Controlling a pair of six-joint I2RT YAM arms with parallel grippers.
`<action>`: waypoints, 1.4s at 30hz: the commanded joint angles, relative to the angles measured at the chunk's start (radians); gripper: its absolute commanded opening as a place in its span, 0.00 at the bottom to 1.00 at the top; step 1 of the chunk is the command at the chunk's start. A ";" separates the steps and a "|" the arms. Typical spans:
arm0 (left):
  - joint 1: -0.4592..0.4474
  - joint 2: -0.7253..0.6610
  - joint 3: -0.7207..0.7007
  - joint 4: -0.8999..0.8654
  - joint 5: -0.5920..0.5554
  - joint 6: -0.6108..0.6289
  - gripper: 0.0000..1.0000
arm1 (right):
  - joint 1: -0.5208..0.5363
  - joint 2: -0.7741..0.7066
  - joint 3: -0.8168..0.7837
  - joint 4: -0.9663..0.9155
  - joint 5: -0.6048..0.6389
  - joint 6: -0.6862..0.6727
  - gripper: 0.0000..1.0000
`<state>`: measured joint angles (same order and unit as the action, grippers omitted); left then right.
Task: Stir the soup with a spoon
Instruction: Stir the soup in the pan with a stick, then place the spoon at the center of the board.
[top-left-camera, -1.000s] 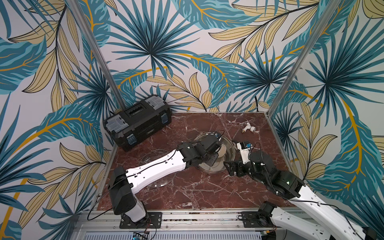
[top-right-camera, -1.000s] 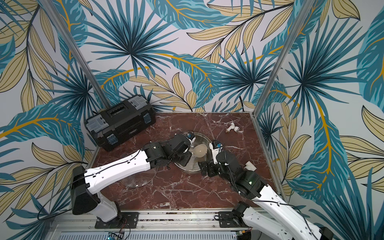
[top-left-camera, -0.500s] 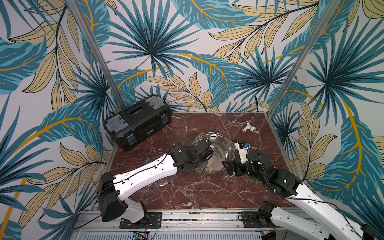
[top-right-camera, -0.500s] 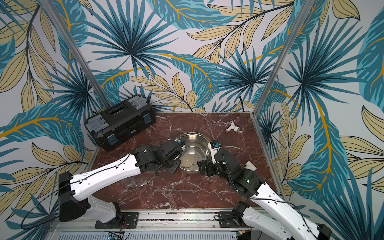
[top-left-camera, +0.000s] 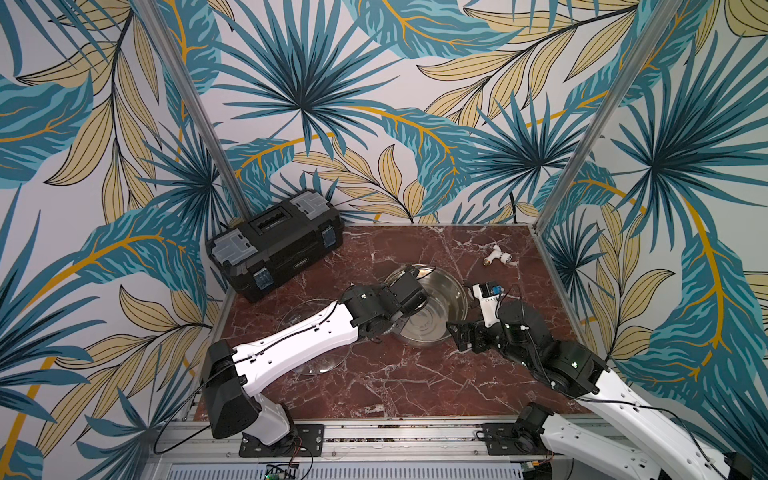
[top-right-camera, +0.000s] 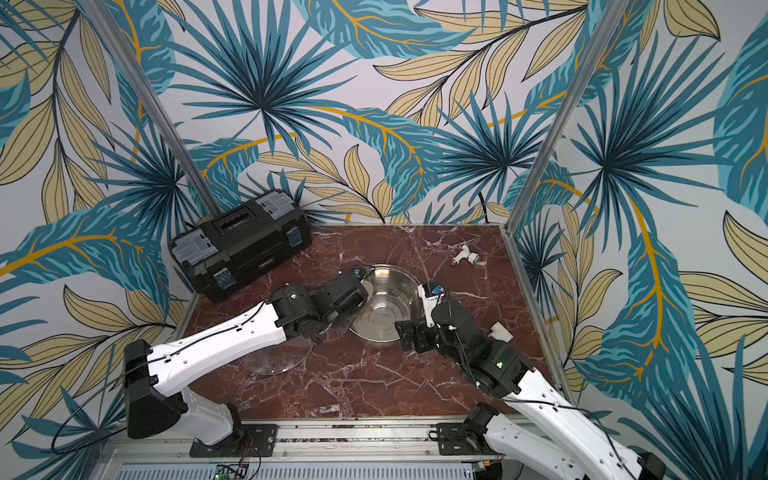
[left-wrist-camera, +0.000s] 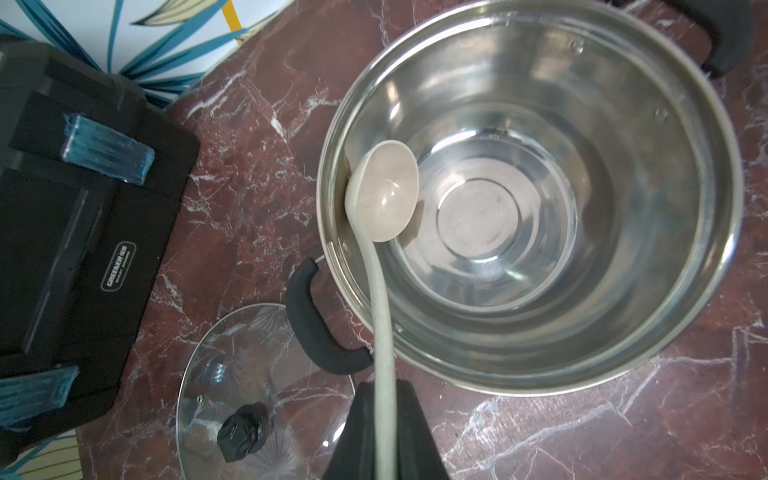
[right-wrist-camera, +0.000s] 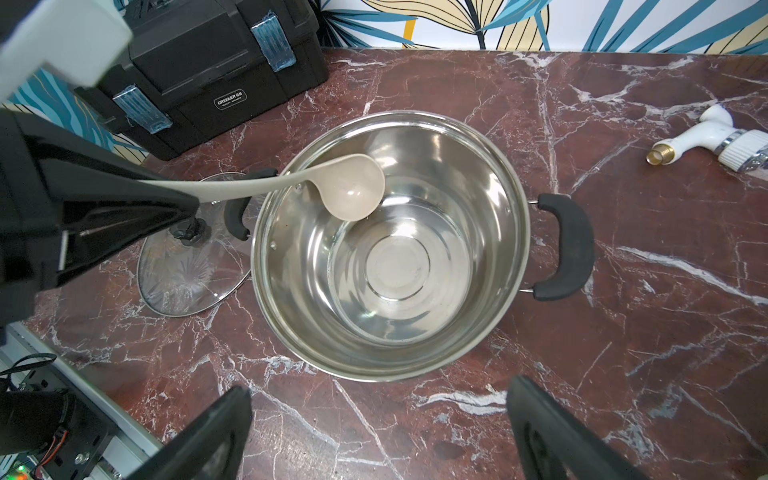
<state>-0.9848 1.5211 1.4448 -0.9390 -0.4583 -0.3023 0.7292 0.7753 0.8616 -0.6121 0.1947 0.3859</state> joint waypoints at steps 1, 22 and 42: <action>0.003 0.019 0.054 0.137 0.057 0.036 0.00 | 0.002 -0.019 -0.011 -0.029 0.023 0.010 1.00; -0.002 -0.398 -0.144 0.267 0.402 -0.160 0.00 | 0.002 -0.068 0.081 -0.114 0.056 -0.013 0.99; -0.171 -0.432 -0.812 1.145 0.643 -0.727 0.00 | 0.002 -0.107 0.143 -0.219 0.115 -0.044 1.00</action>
<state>-1.1301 1.0515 0.6952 -0.0467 0.2050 -0.9352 0.7292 0.6750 0.9867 -0.8089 0.2913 0.3477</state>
